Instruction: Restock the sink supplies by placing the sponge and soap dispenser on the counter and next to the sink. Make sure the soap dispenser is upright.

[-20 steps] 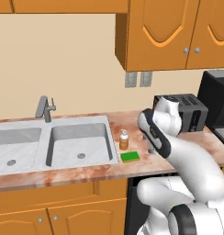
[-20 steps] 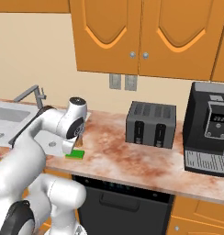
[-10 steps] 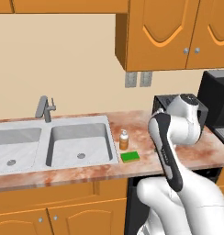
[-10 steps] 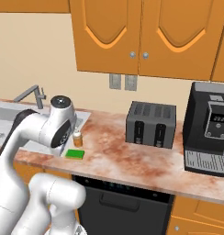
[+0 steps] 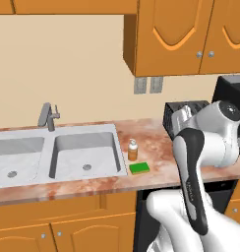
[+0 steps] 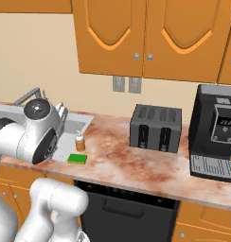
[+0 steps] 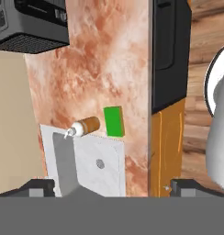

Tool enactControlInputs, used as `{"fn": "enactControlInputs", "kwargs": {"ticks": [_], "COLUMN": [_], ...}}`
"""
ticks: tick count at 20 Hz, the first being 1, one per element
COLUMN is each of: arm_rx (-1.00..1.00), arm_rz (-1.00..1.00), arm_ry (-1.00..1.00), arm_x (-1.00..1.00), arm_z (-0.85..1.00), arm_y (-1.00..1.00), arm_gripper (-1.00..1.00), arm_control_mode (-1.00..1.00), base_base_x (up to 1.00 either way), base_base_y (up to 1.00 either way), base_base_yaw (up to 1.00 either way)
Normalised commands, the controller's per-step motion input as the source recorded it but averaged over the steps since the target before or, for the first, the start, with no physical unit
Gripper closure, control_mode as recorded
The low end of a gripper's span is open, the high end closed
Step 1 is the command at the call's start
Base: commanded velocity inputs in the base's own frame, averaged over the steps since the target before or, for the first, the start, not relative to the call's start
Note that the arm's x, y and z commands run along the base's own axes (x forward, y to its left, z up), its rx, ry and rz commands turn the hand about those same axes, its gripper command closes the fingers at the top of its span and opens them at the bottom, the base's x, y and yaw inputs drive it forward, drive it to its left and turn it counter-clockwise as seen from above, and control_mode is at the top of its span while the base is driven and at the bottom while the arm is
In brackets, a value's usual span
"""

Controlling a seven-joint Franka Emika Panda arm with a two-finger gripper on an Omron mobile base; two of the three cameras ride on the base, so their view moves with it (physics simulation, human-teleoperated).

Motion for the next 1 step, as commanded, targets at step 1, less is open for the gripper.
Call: {"fn": "enactControlInputs", "kwargs": {"ticks": [1], "arm_rx": [-0.03], "arm_rz": [0.0], "arm_ry": [-0.17], "arm_x": [-0.28], "arm_z": [0.84], "arm_y": [0.0], "arm_gripper": [-1.0], "arm_control_mode": [-1.0], "base_base_x": [0.0], "base_base_y": [0.0], "base_base_yaw": [0.0]}}
